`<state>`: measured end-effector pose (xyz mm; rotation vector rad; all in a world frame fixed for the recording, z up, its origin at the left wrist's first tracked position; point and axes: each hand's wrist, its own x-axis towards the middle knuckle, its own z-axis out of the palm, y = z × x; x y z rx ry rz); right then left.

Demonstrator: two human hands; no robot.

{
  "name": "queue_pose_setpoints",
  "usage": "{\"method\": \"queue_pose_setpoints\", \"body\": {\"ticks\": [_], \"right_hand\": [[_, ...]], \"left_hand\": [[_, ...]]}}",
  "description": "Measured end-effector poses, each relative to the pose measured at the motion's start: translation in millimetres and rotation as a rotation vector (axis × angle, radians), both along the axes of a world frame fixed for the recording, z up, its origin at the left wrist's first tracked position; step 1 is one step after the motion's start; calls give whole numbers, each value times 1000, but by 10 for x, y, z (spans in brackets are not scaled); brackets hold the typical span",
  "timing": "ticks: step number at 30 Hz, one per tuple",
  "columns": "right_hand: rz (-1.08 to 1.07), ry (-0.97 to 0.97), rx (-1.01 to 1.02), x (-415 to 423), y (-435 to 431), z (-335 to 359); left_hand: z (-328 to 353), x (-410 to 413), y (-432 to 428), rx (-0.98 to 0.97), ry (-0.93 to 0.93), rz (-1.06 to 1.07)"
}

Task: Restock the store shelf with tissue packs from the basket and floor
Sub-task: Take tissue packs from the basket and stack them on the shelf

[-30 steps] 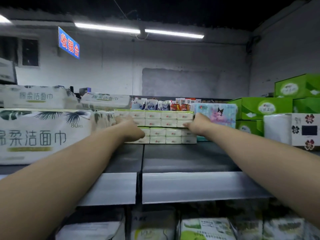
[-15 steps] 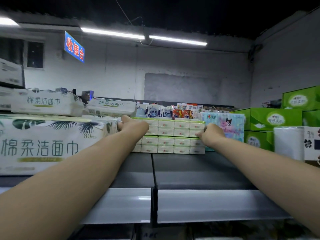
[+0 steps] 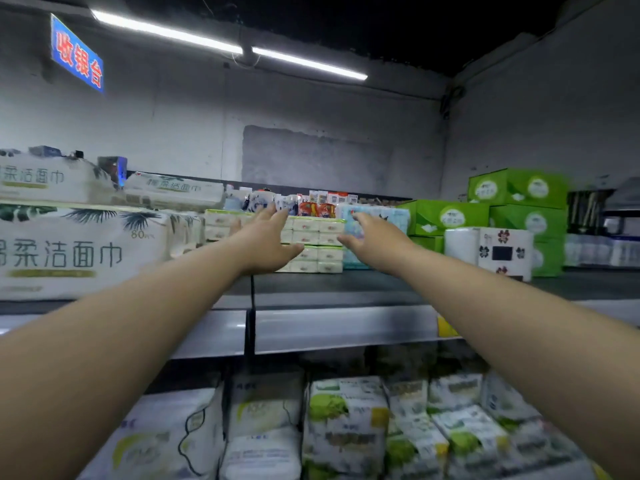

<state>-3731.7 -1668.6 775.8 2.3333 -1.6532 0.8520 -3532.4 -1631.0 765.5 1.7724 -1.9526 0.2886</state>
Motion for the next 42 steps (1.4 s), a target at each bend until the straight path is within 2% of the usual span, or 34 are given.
{"method": "queue_pose_setpoints", "body": {"ticks": [4,7,14,19,23,28,32,42], "right_hand": [[28,106,-110,-523,509,-289],[-38,152,-104,-1004,918,-579],[-233,253,94,-1933,1771,-1414],[-343,255,264,-2460,2171,-2179],[-383,169,372,-2835,2426,-2963],[-533,91,625,-3304,2754,-4046],[-622,12,735,-3600,3019,-4946],[-834,-270,1026,-3611,3880,-7533]], "left_hand": [[-191,-594,372,-29,-96,-171],[-428,-1036,647,-25,-172,-269],[-1138,-1999,1031,128,-361,-448],[-1856,-2650,1158,221,-450,-595],[-2597,-3101,1183,356,-515,-716],[-3622,-3754,1207,515,-599,-884],[-4536,-4174,1261,633,-672,-994],[-7182,-4538,1864,843,-832,-1241]]}}
